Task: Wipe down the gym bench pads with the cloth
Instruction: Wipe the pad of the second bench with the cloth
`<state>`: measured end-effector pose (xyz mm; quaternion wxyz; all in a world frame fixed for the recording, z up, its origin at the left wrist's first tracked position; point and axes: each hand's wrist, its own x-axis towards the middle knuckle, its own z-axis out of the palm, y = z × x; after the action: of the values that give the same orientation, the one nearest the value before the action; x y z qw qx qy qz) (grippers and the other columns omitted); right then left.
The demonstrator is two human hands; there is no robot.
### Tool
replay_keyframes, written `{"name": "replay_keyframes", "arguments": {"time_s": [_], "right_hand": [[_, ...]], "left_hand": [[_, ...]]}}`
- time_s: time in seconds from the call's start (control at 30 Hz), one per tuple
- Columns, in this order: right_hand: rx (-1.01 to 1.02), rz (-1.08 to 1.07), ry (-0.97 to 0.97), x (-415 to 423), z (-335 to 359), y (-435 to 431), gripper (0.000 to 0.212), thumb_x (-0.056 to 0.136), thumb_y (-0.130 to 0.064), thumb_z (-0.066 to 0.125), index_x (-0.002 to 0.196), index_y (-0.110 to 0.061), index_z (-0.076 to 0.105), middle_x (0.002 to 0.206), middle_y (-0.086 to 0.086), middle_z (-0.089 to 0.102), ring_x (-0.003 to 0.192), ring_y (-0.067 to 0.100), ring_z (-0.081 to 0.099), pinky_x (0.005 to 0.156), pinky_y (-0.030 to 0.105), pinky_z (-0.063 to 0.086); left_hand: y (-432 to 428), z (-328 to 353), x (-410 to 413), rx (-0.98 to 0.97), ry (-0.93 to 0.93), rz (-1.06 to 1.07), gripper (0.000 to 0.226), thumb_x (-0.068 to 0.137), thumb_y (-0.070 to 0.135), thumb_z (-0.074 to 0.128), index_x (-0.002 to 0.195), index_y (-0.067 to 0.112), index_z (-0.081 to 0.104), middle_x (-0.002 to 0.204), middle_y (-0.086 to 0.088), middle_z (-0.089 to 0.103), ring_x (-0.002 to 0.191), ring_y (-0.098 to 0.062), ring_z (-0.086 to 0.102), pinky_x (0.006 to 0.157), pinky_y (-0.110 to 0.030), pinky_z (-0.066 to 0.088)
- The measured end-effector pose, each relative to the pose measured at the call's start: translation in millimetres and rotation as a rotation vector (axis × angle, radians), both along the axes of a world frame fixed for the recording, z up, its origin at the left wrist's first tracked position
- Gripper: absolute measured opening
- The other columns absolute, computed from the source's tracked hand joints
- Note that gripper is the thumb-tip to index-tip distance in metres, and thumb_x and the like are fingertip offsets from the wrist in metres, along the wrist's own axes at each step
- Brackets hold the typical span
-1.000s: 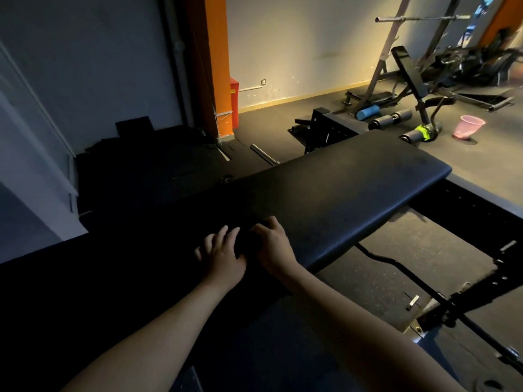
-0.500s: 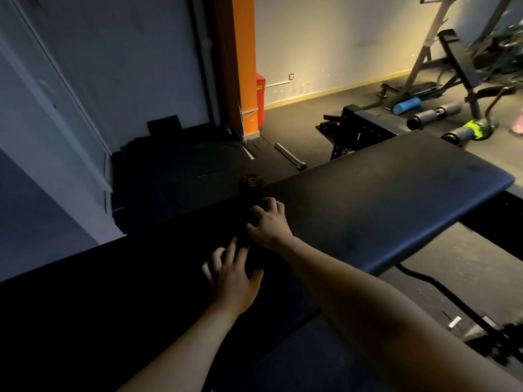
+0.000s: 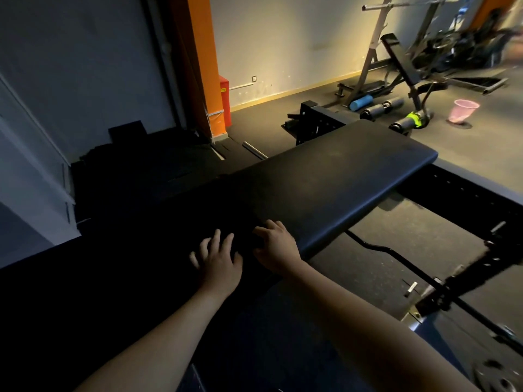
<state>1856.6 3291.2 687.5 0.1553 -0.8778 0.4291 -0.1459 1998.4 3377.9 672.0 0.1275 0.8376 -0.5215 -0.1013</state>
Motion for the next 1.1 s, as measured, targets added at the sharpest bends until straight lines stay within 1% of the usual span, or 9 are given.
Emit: {"name": "replay_keyframes", "arguments": {"time_s": [0.23,0.3,0.43,0.57,0.67,0.83,0.93,1.03,1.1], "right_hand": [[0.055,-0.178,-0.013,-47,-7,65,0.026,0.09,-0.038,0.059,0.114,-0.026,0.061,0.111,-0.006,0.048,0.106,0.013,0.047,0.082,0.036,0.052],[0.084,-0.261,-0.062,-55,-17,78,0.023,0.089,-0.04,0.059,0.109,-0.028,0.061,0.107,-0.008,0.047,0.104,0.013,0.05,0.08,0.035,0.053],[0.036,-0.348,-0.256,-50,-16,76,0.034,0.087,-0.031,0.065,0.119,-0.027,0.057,0.116,-0.007,0.043,0.108,0.009,0.042,0.083,0.027,0.047],[0.059,-0.347,-0.4,-21,3,32,0.039,0.089,-0.021,0.065,0.126,-0.022,0.056,0.126,0.0,0.042,0.117,0.018,0.042,0.094,0.033,0.047],[0.119,-0.266,-0.35,0,6,-15,0.039,0.091,-0.018,0.062,0.129,-0.021,0.055,0.128,0.004,0.043,0.12,0.023,0.043,0.098,0.036,0.047],[0.074,-0.126,-0.258,40,8,-100,0.043,0.092,-0.016,0.062,0.134,-0.022,0.054,0.133,0.005,0.043,0.125,0.025,0.041,0.101,0.037,0.046],[0.128,-0.054,-0.212,58,6,-139,0.045,0.093,-0.022,0.062,0.137,-0.024,0.051,0.143,0.006,0.038,0.133,0.025,0.034,0.108,0.039,0.04],[0.269,0.041,-0.073,65,3,-156,0.056,0.093,-0.036,0.059,0.146,-0.026,0.044,0.155,0.004,0.029,0.145,0.026,0.019,0.118,0.043,0.026],[0.258,0.083,-0.013,58,1,-153,0.057,0.094,-0.048,0.052,0.146,-0.027,0.045,0.154,0.002,0.031,0.144,0.025,0.021,0.117,0.042,0.028]], "left_hand": [[34,2,-7,0.004,0.03,-0.1,0.055,0.103,0.049,0.037,0.155,0.036,0.028,0.168,0.006,0.012,0.153,-0.016,0.006,0.121,-0.052,0.004],[38,2,-5,0.002,0.049,-0.128,0.055,0.103,0.048,0.036,0.156,0.035,0.028,0.168,0.006,0.012,0.153,-0.015,0.004,0.121,-0.051,0.002],[38,3,-4,-0.011,0.062,-0.13,0.054,0.102,0.048,0.041,0.154,0.036,0.031,0.167,0.007,0.015,0.153,-0.014,0.006,0.121,-0.05,0.003],[30,5,-9,-0.019,0.04,-0.068,0.052,0.097,0.049,0.047,0.147,0.038,0.038,0.161,0.009,0.024,0.148,-0.017,0.015,0.119,-0.048,0.011],[14,8,-6,-0.029,0.023,-0.032,0.049,0.096,0.05,0.05,0.143,0.04,0.04,0.153,0.009,0.029,0.141,-0.019,0.022,0.115,-0.047,0.017],[-35,4,3,-0.009,0.008,0.029,0.055,0.098,0.051,0.046,0.15,0.041,0.033,0.162,0.01,0.02,0.144,-0.02,0.017,0.116,-0.05,0.014],[-73,4,4,0.028,0.048,0.057,0.058,0.097,0.051,0.048,0.151,0.042,0.029,0.164,0.011,0.016,0.146,-0.021,0.014,0.116,-0.052,0.013],[-94,1,1,0.05,0.055,0.152,0.058,0.094,0.052,0.05,0.149,0.043,0.033,0.162,0.013,0.016,0.143,-0.022,0.015,0.115,-0.052,0.015],[-95,-2,-4,0.025,0.003,0.178,0.058,0.093,0.053,0.05,0.148,0.041,0.037,0.162,0.012,0.019,0.142,-0.023,0.018,0.114,-0.051,0.017]]}}
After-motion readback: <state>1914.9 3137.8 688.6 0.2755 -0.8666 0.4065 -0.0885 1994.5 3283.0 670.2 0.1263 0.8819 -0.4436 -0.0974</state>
